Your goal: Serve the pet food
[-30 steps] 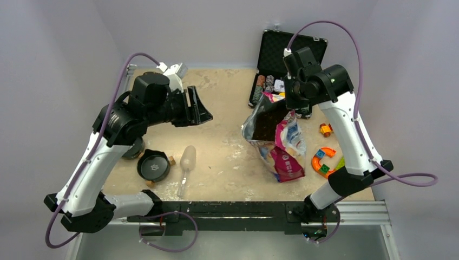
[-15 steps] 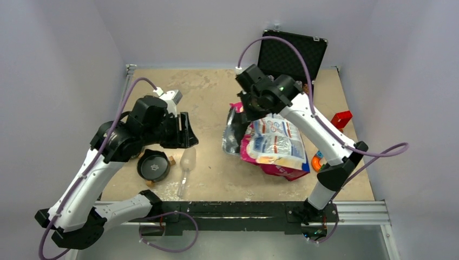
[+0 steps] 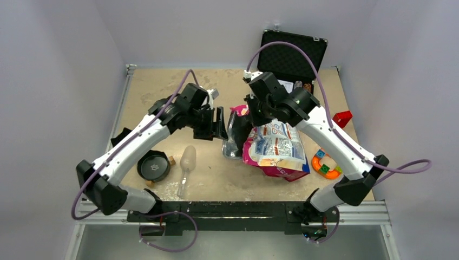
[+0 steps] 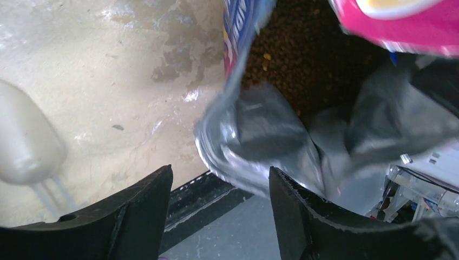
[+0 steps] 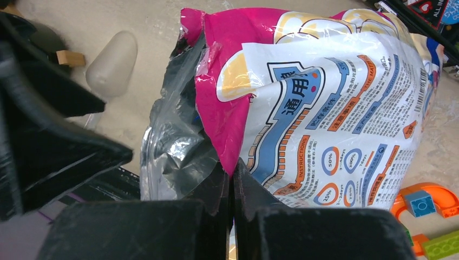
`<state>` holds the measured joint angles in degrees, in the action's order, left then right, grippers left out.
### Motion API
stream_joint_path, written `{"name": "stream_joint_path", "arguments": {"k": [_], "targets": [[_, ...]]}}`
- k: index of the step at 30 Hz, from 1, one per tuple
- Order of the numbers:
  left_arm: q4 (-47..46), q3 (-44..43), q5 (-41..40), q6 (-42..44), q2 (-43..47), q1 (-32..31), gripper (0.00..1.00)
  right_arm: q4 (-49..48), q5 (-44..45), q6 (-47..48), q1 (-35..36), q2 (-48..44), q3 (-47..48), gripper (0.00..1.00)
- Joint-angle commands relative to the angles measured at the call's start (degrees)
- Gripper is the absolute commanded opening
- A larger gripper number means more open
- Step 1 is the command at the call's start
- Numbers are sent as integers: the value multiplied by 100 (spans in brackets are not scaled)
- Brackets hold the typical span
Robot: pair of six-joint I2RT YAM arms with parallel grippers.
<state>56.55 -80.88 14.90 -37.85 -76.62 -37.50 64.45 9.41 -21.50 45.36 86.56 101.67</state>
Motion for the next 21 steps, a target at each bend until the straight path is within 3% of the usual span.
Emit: {"name": "stream_joint_path", "arguments": {"k": [1, 6, 12, 15, 17, 21], "targets": [[-803, -344, 437, 149, -442, 21, 69, -545, -385, 99, 87, -554, -112, 0], [-1310, -499, 623, -46, -947, -66, 65, -484, -402, 187, 23, -861, -371, 0], [-1021, -923, 809, 110, -1555, -102, 33, -401, -199, 214, -108, -1321, -721, 0], [-882, -1264, 975, 167, -1744, -118, 7, -119, 332, 361, -102, -1296, -686, 0], [-801, -1444, 1103, -60, -1701, -118, 0, 320, 686, 284, -91, -1153, -511, 0], [-1529, -1292, 1490, -856, -1320, -118, 0, 718, 1128, -58, -16, -994, -524, 23]]}}
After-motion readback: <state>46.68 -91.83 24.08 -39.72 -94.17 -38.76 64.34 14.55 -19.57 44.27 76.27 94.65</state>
